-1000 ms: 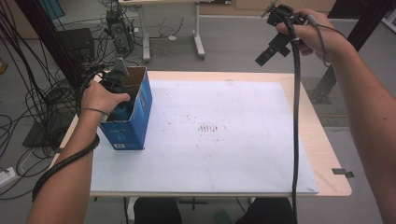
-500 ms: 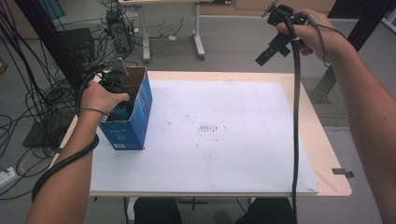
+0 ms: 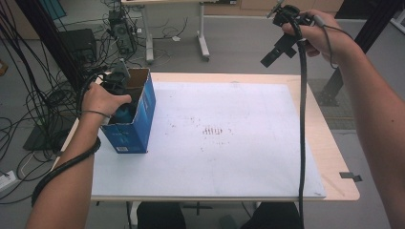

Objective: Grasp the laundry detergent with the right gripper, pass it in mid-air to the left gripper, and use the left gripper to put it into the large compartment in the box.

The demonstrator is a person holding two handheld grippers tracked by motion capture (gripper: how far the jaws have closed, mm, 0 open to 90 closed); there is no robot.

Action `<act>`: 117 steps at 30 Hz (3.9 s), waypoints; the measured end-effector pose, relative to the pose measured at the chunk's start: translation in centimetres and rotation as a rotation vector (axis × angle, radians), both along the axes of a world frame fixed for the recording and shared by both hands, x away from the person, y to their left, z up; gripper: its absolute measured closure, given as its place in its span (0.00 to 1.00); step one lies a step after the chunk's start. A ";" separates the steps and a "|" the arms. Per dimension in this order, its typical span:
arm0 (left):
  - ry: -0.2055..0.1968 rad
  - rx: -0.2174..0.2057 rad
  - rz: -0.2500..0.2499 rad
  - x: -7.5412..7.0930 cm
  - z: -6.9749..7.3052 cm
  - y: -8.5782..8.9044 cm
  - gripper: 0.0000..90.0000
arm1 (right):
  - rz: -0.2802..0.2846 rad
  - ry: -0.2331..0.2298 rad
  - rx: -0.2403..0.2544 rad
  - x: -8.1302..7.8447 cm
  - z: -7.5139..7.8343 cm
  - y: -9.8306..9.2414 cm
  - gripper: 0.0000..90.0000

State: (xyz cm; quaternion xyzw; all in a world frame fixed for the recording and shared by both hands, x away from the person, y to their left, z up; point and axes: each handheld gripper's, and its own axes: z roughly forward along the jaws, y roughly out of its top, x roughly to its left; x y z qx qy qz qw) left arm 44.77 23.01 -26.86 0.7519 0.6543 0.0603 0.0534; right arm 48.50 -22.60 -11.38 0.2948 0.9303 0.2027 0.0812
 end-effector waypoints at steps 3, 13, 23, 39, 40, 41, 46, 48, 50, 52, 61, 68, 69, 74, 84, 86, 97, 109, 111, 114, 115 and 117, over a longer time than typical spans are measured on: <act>0.003 0.000 0.001 0.0 0.0 0.0 0.42 | 0.001 0.001 0.000 0.0 0.0 0.0 0.04; 0.004 0.002 -0.002 0.1 0.0 -0.1 0.41 | -0.001 -0.002 0.005 0.0 -0.1 0.0 0.04; 0.014 -0.016 0.020 0.2 -0.1 0.1 0.40 | -0.001 0.000 0.005 0.0 -0.1 0.0 0.04; 0.007 -0.011 0.023 0.0 1.1 0.1 0.32 | 0.003 0.004 0.004 0.1 -0.2 0.3 0.04; 0.000 -0.006 0.020 0.0 1.4 0.1 0.32 | 0.004 0.006 0.002 0.1 -0.2 0.3 0.04; -0.005 -0.007 0.017 0.0 1.7 0.1 0.32 | 0.004 0.006 0.003 0.1 -0.2 0.3 0.04; -0.026 -0.004 0.017 -0.1 3.0 0.0 0.31 | 0.005 0.008 0.012 0.1 -0.3 0.2 0.04; -0.036 -0.007 0.013 -0.2 3.6 -0.1 0.30 | 0.005 0.008 0.015 0.0 -0.3 0.2 0.04; -0.043 -0.007 0.008 -0.2 4.2 -0.3 0.28 | 0.005 0.008 0.013 0.0 -0.3 0.2 0.04; -0.060 -0.002 -0.004 -0.3 4.9 -0.7 0.27 | 0.005 0.007 0.013 0.0 -0.3 0.2 0.04; -0.077 -0.029 -0.031 -0.2 7.1 -2.7 0.18 | 0.003 0.014 0.016 0.2 -0.4 0.3 0.04; -0.085 -0.038 -0.056 0.1 8.1 -4.1 0.10 | 0.001 0.014 0.011 0.2 -0.4 0.1 0.04; -0.088 -0.043 -0.061 0.2 8.3 -4.4 0.10 | 0.001 0.014 0.011 0.2 -0.4 0.0 0.04; -0.089 -0.049 -0.090 0.4 8.7 -5.9 0.09 | -0.001 0.015 0.019 0.3 -0.5 -0.2 0.04; -0.088 -0.059 -0.164 1.2 9.4 -9.8 0.06 | -0.008 0.023 0.011 0.2 -0.7 -0.7 0.04; -0.086 -0.063 -0.183 1.4 9.5 -10.7 0.06 | -0.011 0.025 0.015 0.2 -0.7 -0.8 0.04; -0.079 -0.093 -0.240 2.3 8.9 -15.0 0.06 | -0.013 0.027 0.018 -0.1 -0.7 -1.0 0.04; -0.067 -0.136 -0.264 3.9 6.7 -17.2 0.07 | -0.011 0.028 0.019 0.0 -0.5 -1.1 0.04; -0.064 -0.143 -0.272 4.0 6.4 -17.6 0.07 | -0.013 0.028 0.019 0.1 -0.5 -1.1 0.04; -0.066 -0.147 -0.277 4.2 6.1 -17.9 0.07 | -0.013 0.029 0.019 0.1 -0.5 -1.1 0.04; -0.065 -0.147 -0.279 4.2 6.0 -18.0 0.07 | -0.012 0.029 0.019 0.1 -0.5 -1.1 0.04; -0.063 -0.150 -0.281 4.3 5.7 -18.2 0.07 | -0.012 0.028 0.019 0.1 -0.5 -1.1 0.04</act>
